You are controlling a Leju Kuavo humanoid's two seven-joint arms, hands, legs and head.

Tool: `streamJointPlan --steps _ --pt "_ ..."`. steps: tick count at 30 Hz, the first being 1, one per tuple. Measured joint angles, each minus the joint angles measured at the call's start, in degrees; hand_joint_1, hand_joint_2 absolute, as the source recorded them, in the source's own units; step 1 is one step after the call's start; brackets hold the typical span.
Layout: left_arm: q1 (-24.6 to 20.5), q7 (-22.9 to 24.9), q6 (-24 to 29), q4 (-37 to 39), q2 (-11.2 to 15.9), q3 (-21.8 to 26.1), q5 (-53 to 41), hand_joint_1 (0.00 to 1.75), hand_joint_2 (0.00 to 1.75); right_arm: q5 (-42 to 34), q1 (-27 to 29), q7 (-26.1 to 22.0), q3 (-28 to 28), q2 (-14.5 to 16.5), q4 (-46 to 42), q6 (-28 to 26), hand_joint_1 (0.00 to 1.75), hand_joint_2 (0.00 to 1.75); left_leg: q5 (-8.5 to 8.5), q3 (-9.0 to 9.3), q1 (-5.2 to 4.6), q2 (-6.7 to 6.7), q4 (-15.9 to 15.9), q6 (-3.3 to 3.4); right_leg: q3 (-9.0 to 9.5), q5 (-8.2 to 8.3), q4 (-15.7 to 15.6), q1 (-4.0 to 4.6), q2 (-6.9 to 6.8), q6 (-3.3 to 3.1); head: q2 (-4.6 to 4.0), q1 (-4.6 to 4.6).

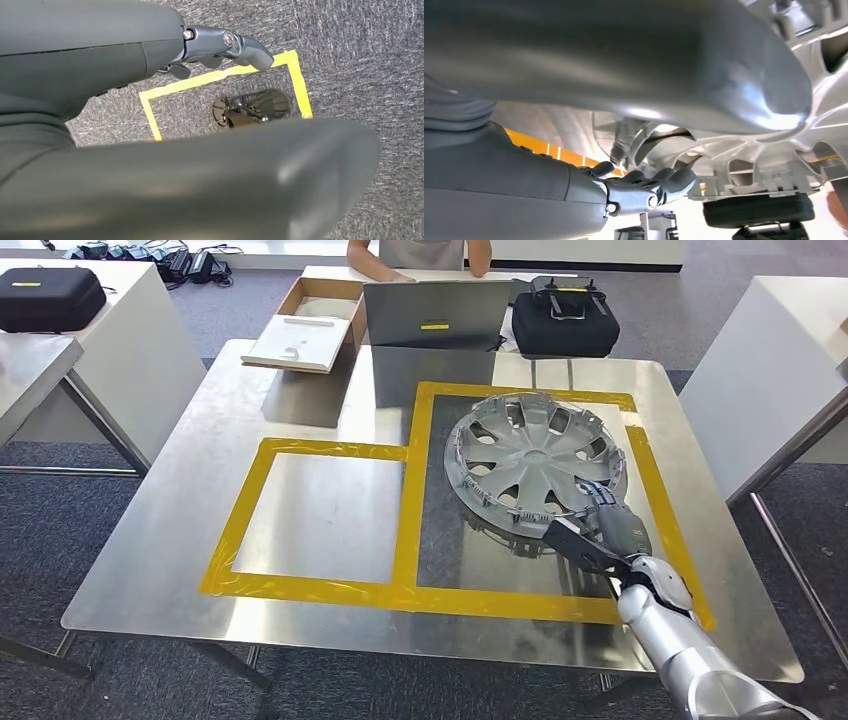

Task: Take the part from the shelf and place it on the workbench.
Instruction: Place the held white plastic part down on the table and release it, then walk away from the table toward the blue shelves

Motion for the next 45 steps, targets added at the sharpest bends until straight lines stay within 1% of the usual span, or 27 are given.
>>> streamJointPlan --steps 2,5,9,12,14,17,21,24,27,30,32,35,37,38,39,40,42,43,44,45 --pt "0.04 -0.38 0.00 0.01 -0.01 0.00 -0.02 0.00 0.00 -3.15 1.23 -1.33 -1.20 -0.48 -1.68 -1.42 0.00 0.00 0.00 0.00 0.01 -0.02 -0.01 0.00 0.00 0.00 0.00 0.01 -0.01 0.00 0.00 -0.01" --pt "0.14 -1.09 0.00 0.02 0.00 0.00 -0.04 0.00 0.00 -11.47 4.92 -4.67 -4.44 -1.64 -7.15 -2.99 0.00 0.00 -0.01 -0.01 0.01 -0.12 -0.02 0.00 0.02 -0.05 0.00 0.00 -0.09 -0.01 0.00 0.00" --pt "0.50 -2.02 0.00 0.03 0.04 0.00 0.00 0.00 0.00 -24.36 13.55 -9.41 -10.31 -3.34 -20.38 -3.09 0.00 0.00 -0.08 -0.09 -0.02 -0.27 -0.02 -0.01 0.05 -0.13 -0.01 -0.01 -0.21 -0.03 0.00 0.01" --pt "0.74 -2.95 -0.05 0.06 0.13 0.19 0.65 0.00 0.00 -29.25 20.02 -12.18 -14.07 -3.33 -32.41 -3.39 0.00 0.00 -0.14 -0.12 -0.03 -0.29 -0.04 -0.04 0.03 -0.16 -0.01 0.00 -0.20 -0.04 0.00 0.01" --pt "0.90 -3.25 -0.09 0.08 0.19 0.61 1.20 0.00 0.00 -30.43 23.61 -13.58 -15.60 -2.69 -40.55 -3.90 0.00 0.00 -0.15 -0.10 -0.02 -0.28 -0.07 -0.06 0.00 -0.19 -0.01 0.01 -0.20 -0.06 0.00 0.00" --pt "1.11 -3.24 -0.01 0.09 0.22 1.31 1.95 0.00 0.00 -31.45 27.38 -15.48 -16.36 -1.57 -50.91 -4.47 0.00 0.00 -0.15 -0.07 -0.02 -0.24 -0.12 -0.06 -0.04 -0.23 0.00 0.01 -0.19 -0.12 0.00 -0.01" --pt "1.21 -3.19 0.25 0.09 0.22 2.17 2.38 0.00 0.00 -32.22 30.47 -17.31 -16.50 -0.17 -61.30 -4.08 0.00 0.00 -0.13 -0.05 -0.01 -0.22 -0.16 -0.09 -0.04 -0.26 0.01 0.01 -0.19 -0.16 0.00 -0.01" --pt "1.22 -3.19 0.38 0.09 0.22 2.56 2.44 0.00 0.00 -32.60 32.17 -17.87 -16.51 0.75 -66.87 -3.49 0.00 0.00 -0.14 -0.05 -0.06 -0.22 -0.15 -0.08 -0.03 -0.25 -0.02 -0.03 -0.19 -0.16 0.00 0.00" --pt "1.20 -3.01 0.61 0.09 0.22 2.95 2.49 0.00 0.00 -35.34 33.50 -18.25 -16.52 1.32 -71.65 -0.73 0.00 0.00 -0.18 -0.05 -0.21 -0.23 -0.13 -0.02 -0.03 -0.25 -0.04 -0.20 -0.19 -0.11 0.00 -0.01" --pt "1.18 -2.56 0.80 0.09 0.22 3.45 2.51 0.00 0.00 -39.47 35.23 -18.38 -16.42 1.92 -77.82 4.89 0.00 0.00 -0.28 -0.06 -0.42 -0.23 -0.09 0.11 -0.02 -0.30 -0.06 -0.46 -0.19 0.03 0.00 0.00" --pt "1.18 -2.29 0.96 0.09 0.22 3.76 2.51 0.00 0.00 -39.92 36.56 -18.40 -16.16 2.37 -81.47 7.68 0.00 0.00 -0.40 -0.06 -0.56 -0.23 -0.04 0.25 0.00 -0.38 -0.07 -0.60 -0.19 0.17 0.00 -0.01" --pt "1.17 -2.03 1.15 0.08 0.23 3.97 2.51 0.00 0.00 -38.51 38.25 -18.39 -15.32 2.82 -86.00 8.75 0.00 0.00 -0.58 -0.05 -0.83 -0.23 0.08 0.59 0.08 -0.44 -0.14 -0.85 -0.17 0.51 0.00 -0.02" --pt "1.15 -1.98 1.16 0.07 0.19 4.07 2.51 0.00 0.00 -37.47 38.93 -18.39 -14.78 2.90 -88.31 7.97 0.00 0.00 -0.37 0.10 -0.66 -0.17 -0.26 0.97 0.22 -0.51 -0.11 -0.88 -0.15 0.83 0.00 -0.03" --pt "1.14 -1.97 1.16 0.07 0.14 4.13 2.51 0.00 0.00 -36.94 39.20 -18.39 -14.56 2.92 -89.28 7.39 0.00 0.00 -0.15 0.24 -0.47 -0.09 -0.59 1.19 0.09 -0.96 0.42 -0.87 -0.14 0.99 0.00 0.04" --pt "1.11 -1.97 1.18 0.05 0.10 4.19 2.50 0.00 0.00 -36.37 39.43 -18.39 -14.38 2.92 -90.05 6.83 0.00 0.00 0.03 0.35 -0.24 0.02 -0.92 1.40 -0.58 -2.12 2.01 -0.86 -0.13 1.16 0.00 0.15" --pt "1.09 -1.96 1.22 0.04 0.07 4.23 2.48 0.00 0.00 -35.83 39.70 -18.38 -14.25 2.93 -90.66 6.37 0.00 0.00 0.15 0.40 -0.10 0.15 -1.14 1.54 -1.87 -3.88 4.86 -0.97 -0.13 1.33 0.00 0.27" --pt "1.08 -1.91 1.29 0.02 0.06 4.28 2.41 0.00 0.00 -34.99 40.32 -18.37 -14.12 2.95 -91.37 5.82 0.00 0.00 0.23 0.25 -0.04 0.33 -1.14 1.60 -5.67 -7.61 12.67 -1.19 -0.13 1.73 0.00 0.45" --pt "1.09 -1.87 1.31 0.02 0.04 4.28 2.37 0.00 0.00 -34.78 40.66 -18.36 -14.12 2.95 -91.58 5.69 0.00 0.00 0.26 0.15 0.00 0.39 -1.07 1.53 -7.08 -8.31 15.46 -1.35 -0.13 1.92 0.00 0.46" --pt "1.09 -1.83 1.31 0.02 0.02 4.28 2.35 0.00 0.00 -34.67 40.94 -18.36 -14.11 2.96 -91.74 5.65 0.00 0.00 0.31 0.03 0.09 0.43 -0.97 1.42 -7.53 -7.76 16.22 -1.52 -0.14 2.09 0.00 0.46" --pt "1.06 -1.80 1.32 0.02 -0.01 4.28 2.32 0.00 0.00 -34.62 41.14 -18.36 -14.11 2.97 -91.93 5.65 0.00 0.00 0.36 -0.10 0.25 0.43 -0.81 1.24 -6.81 -6.10 14.58 -1.71 -0.16 2.29 0.00 0.47"
